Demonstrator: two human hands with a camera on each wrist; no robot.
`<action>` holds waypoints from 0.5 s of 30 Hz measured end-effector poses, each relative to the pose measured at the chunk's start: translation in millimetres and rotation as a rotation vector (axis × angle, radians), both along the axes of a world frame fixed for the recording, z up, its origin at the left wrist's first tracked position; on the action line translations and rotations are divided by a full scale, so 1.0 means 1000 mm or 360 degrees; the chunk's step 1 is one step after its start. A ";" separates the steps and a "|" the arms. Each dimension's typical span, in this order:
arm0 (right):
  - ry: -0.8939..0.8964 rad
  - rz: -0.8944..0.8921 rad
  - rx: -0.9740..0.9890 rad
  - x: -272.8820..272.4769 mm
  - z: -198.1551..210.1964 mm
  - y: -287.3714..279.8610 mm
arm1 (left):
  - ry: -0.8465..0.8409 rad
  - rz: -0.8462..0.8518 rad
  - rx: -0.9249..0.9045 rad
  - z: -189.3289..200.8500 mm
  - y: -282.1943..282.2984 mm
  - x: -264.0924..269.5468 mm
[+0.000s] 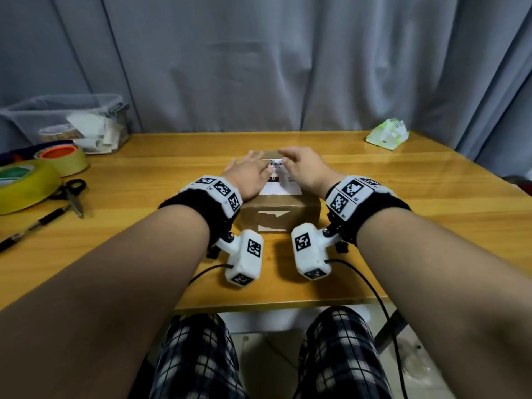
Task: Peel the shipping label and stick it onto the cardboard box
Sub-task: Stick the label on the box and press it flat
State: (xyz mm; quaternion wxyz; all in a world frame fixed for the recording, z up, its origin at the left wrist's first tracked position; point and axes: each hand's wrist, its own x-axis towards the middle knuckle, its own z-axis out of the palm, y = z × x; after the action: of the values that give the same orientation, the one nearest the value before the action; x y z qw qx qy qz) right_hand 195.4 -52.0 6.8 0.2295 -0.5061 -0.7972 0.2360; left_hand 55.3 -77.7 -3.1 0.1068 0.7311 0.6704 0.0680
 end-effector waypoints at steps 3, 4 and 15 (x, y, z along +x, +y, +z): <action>-0.0743 0.0075 -0.0107 0.001 -0.011 0.001 | 0.0043 0.0015 -0.0114 -0.007 -0.002 0.000; -0.0898 0.0127 -0.0141 0.004 -0.012 0.000 | 0.0073 -0.0001 -0.0130 -0.008 -0.003 -0.003; -0.0781 0.0434 -0.0454 0.027 -0.002 0.028 | -0.0149 -0.0096 -0.0193 -0.011 0.022 -0.024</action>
State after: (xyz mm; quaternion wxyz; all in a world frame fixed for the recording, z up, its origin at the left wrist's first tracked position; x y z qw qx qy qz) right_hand 222.4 -24.4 4.3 -0.0768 -0.4634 -0.8482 0.2448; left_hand 31.2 -55.8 -14.4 0.1842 0.7391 0.6453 0.0581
